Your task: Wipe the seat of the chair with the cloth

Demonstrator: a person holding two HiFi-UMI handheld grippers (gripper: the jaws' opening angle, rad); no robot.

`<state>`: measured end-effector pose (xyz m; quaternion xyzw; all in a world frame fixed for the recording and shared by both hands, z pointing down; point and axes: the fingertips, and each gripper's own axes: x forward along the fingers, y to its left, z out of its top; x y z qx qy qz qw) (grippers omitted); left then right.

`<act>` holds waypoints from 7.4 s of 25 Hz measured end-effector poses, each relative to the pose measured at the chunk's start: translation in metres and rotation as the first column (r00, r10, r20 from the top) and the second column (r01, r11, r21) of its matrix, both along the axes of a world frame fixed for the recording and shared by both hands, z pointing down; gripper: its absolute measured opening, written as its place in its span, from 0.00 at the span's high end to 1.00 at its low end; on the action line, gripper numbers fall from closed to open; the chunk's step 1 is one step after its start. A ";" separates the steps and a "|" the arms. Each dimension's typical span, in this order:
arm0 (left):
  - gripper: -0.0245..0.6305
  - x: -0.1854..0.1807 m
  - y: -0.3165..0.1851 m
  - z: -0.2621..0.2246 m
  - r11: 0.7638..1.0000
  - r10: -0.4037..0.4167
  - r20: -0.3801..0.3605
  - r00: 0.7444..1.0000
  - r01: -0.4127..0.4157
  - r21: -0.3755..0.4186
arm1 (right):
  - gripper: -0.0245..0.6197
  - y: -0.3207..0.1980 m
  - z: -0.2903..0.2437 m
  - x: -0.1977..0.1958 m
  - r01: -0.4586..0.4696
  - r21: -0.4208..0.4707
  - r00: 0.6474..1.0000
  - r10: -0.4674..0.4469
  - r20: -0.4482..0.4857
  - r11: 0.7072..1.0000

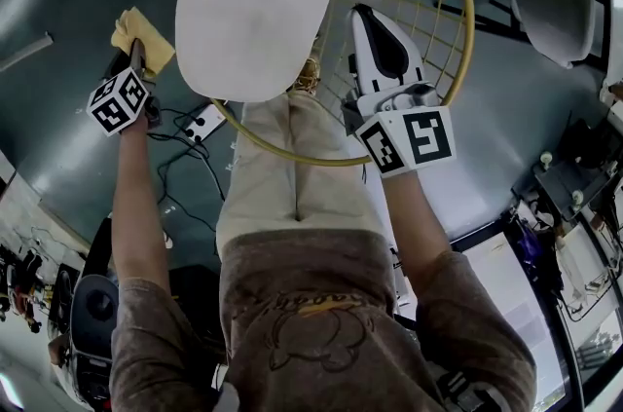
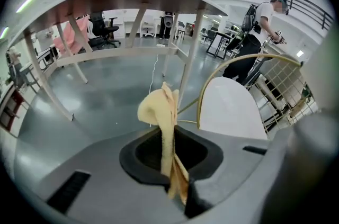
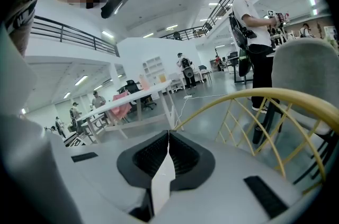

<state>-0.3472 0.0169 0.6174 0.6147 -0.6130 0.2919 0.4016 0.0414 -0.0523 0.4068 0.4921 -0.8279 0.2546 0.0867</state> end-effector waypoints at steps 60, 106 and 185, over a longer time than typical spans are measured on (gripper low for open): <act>0.89 0.184 0.076 0.032 0.923 0.174 -0.387 0.906 -0.286 -0.256 | 0.92 0.008 0.006 -0.007 -0.013 -0.034 1.000 0.013 0.021 0.999; 0.89 0.082 0.038 -0.147 0.965 -0.162 -0.340 0.926 0.220 0.141 | 0.92 0.038 -0.085 -0.013 0.040 -0.019 0.999 -0.040 -0.036 0.999; 0.89 0.186 0.064 -0.458 0.681 0.198 -0.057 0.978 -0.096 0.726 | 0.92 0.100 -0.260 0.009 0.092 0.311 0.996 -0.091 -0.019 0.946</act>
